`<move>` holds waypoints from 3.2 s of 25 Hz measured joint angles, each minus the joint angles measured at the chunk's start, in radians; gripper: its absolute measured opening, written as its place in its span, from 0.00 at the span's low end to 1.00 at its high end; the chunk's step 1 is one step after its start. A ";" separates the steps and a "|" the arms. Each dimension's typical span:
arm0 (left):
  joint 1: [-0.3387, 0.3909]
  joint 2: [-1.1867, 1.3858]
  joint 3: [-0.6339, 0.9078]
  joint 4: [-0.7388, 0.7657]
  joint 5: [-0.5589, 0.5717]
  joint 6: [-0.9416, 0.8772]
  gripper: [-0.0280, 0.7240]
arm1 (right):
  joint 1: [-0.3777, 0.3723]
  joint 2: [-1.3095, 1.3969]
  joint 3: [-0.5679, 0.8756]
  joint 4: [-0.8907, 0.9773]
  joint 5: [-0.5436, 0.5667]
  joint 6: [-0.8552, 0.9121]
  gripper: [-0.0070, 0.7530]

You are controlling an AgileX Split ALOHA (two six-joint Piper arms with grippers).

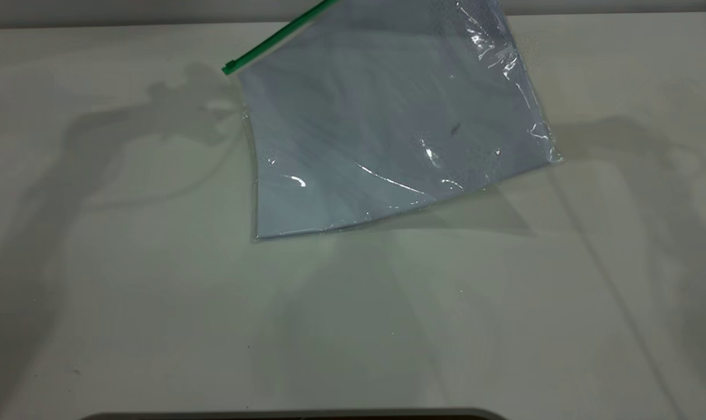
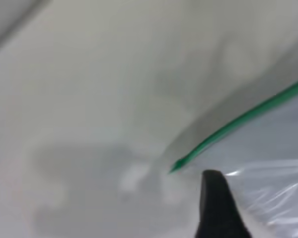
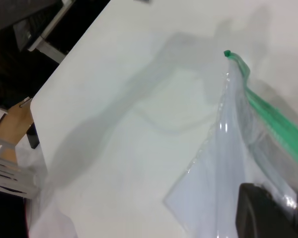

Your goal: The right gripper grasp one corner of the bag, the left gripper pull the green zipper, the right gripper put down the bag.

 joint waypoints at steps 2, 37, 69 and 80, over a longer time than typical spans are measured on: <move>0.000 -0.050 0.000 -0.064 0.027 -0.001 0.71 | 0.005 0.025 0.000 0.004 -0.007 0.000 0.05; 0.000 -0.754 0.001 -0.222 0.320 -0.338 0.72 | 0.095 -0.242 0.000 -0.636 -0.175 0.438 0.69; 0.000 -1.929 1.243 0.428 0.320 -0.797 0.72 | 0.210 -1.512 0.763 -1.003 0.153 1.151 0.62; 0.000 -2.045 1.397 0.465 0.316 -0.818 0.72 | 0.210 -2.073 1.115 -1.188 0.069 1.224 0.62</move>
